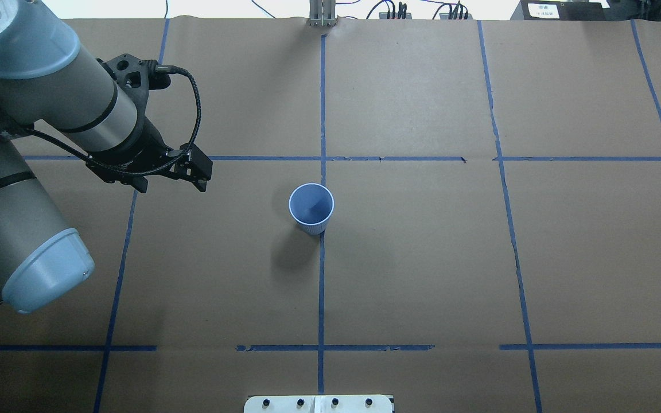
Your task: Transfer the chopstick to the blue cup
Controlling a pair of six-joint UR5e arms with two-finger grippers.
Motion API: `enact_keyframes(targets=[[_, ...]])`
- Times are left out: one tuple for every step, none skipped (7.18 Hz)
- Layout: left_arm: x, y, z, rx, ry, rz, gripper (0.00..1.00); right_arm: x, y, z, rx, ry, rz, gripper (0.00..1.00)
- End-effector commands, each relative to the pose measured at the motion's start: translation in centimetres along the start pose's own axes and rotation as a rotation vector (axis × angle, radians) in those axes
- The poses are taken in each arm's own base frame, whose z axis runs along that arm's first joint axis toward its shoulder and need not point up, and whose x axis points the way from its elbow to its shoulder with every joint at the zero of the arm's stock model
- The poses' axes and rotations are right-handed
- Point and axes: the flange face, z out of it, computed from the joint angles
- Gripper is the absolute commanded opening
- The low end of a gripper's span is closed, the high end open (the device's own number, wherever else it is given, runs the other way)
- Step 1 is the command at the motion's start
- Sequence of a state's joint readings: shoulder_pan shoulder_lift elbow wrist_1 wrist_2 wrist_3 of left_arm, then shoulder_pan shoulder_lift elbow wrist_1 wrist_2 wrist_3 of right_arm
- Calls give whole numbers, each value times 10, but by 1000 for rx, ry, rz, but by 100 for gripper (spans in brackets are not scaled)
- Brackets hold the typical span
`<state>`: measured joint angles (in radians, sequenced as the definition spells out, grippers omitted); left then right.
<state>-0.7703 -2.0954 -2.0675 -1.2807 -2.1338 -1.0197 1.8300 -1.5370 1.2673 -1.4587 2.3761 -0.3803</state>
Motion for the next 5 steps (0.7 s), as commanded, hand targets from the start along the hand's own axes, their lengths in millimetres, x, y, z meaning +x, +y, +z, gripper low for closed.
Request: enact_keyframes(targets=[[0,0,0,1,1,-1,100,-17,25,-19,-21,-1,37,0],[1,0,-1,1,2,0,100,-34,40,-37,-36,29,47,0],[1,1,-2,1,4,-1,100,-46,44,-72,-59,94,58,0],[2,2,-4,4,10,-9,100,-54,57,-115,-80,130,72,0],[2,2,-4,3,9,-10,100,-59,66,-149,-94,164,58,0]])
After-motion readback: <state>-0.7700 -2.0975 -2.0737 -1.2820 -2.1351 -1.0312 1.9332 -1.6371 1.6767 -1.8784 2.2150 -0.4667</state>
